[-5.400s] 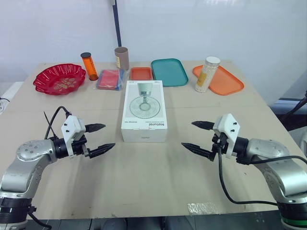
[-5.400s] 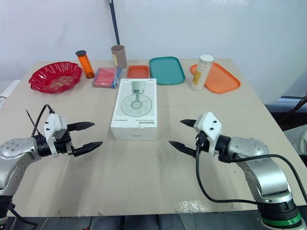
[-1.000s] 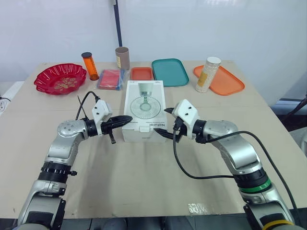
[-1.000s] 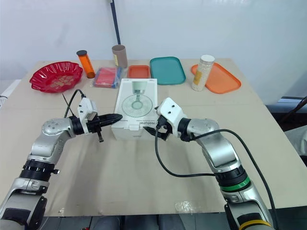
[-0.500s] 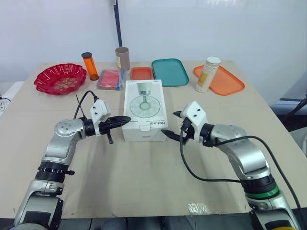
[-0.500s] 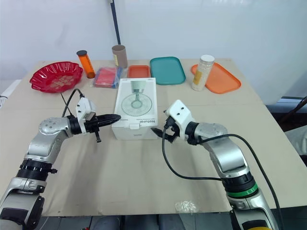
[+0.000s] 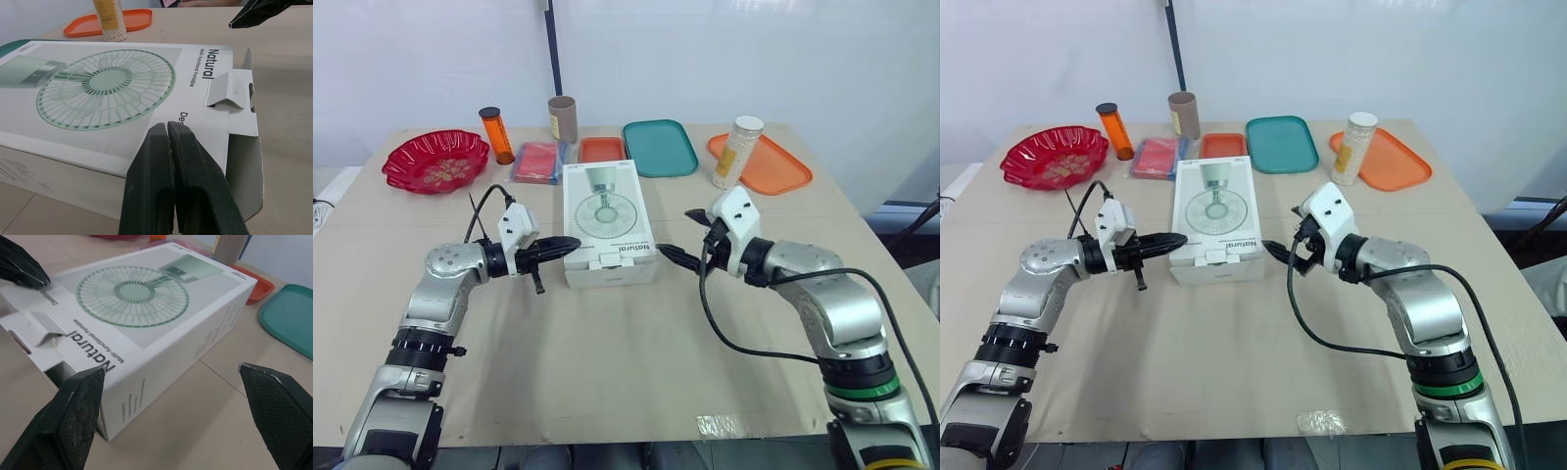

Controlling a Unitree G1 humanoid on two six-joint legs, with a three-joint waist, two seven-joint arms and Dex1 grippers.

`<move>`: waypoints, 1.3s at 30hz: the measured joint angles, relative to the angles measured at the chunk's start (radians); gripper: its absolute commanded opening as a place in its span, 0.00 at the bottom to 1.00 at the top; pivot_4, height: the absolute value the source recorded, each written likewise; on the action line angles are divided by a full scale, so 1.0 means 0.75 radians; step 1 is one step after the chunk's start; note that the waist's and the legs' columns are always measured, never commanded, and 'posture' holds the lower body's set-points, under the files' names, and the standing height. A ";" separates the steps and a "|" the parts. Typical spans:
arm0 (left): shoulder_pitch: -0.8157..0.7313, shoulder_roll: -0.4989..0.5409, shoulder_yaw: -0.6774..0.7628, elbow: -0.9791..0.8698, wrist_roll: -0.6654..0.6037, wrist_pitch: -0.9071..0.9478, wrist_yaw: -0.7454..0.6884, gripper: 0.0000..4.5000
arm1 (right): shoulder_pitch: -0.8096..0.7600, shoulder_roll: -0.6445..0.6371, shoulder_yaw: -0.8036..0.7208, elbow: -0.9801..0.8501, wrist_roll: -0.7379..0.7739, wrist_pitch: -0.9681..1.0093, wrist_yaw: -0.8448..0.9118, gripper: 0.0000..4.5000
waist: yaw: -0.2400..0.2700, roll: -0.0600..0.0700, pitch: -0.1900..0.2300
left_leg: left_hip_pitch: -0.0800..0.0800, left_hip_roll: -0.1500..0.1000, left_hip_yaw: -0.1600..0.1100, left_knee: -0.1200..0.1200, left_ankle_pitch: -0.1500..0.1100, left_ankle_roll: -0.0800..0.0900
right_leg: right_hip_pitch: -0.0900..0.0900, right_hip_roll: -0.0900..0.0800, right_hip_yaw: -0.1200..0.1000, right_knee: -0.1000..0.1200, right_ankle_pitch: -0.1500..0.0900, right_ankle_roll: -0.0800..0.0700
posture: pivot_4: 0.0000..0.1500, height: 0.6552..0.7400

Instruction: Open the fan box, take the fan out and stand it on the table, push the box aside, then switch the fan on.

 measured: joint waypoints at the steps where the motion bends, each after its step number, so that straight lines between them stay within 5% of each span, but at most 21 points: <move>1: 0.000 -0.001 0.000 0.000 0.000 0.000 0.000 0.03 | 0.004 -0.002 0.016 0.002 -0.007 -0.008 0.003 1.00 | 0.000 0.000 0.000 | 0.000 0.000 0.000 0.000 0.000 0.000 | 0.000 0.000 0.000 0.000 0.000 0.000 | 1.00 1.00; 24: -0.031 -0.014 -0.009 0.042 0.023 -0.030 -0.001 0.03 | 0.317 -0.160 0.123 -0.072 -0.103 -0.194 0.136 1.00 | 0.001 0.000 0.000 | 0.000 -0.001 0.000 0.000 0.000 0.000 | 0.001 -0.001 0.000 0.000 -0.001 0.002 | 1.00 1.00; 27: -0.032 -0.014 -0.009 0.042 0.026 -0.031 -0.002 0.00 | 0.309 -0.142 0.123 -0.015 -0.129 -0.239 0.130 0.84 | 0.001 0.000 0.000 | 0.000 -0.001 0.000 0.000 0.000 0.000 | 0.001 0.000 0.000 0.000 -0.001 0.001 | 1.00 1.00; 36: -0.030 -0.013 -0.009 0.035 0.028 -0.027 0.000 0.00 | 0.228 -0.042 0.167 0.074 -0.165 -0.259 0.102 0.01 | 0.001 0.000 0.000 | 0.000 -0.001 0.000 0.000 0.000 0.000 | 0.001 0.000 0.000 0.000 -0.001 0.001 | 1.00 1.00; 39: -0.026 -0.013 -0.008 0.028 0.028 -0.024 0.002 0.00 | 0.222 -0.023 0.183 0.100 -0.186 -0.279 0.099 0.01 | 0.001 0.000 0.000 | 0.000 -0.001 0.000 0.000 0.000 0.000 | 0.001 -0.001 0.000 0.000 -0.001 0.001 | 1.00 1.00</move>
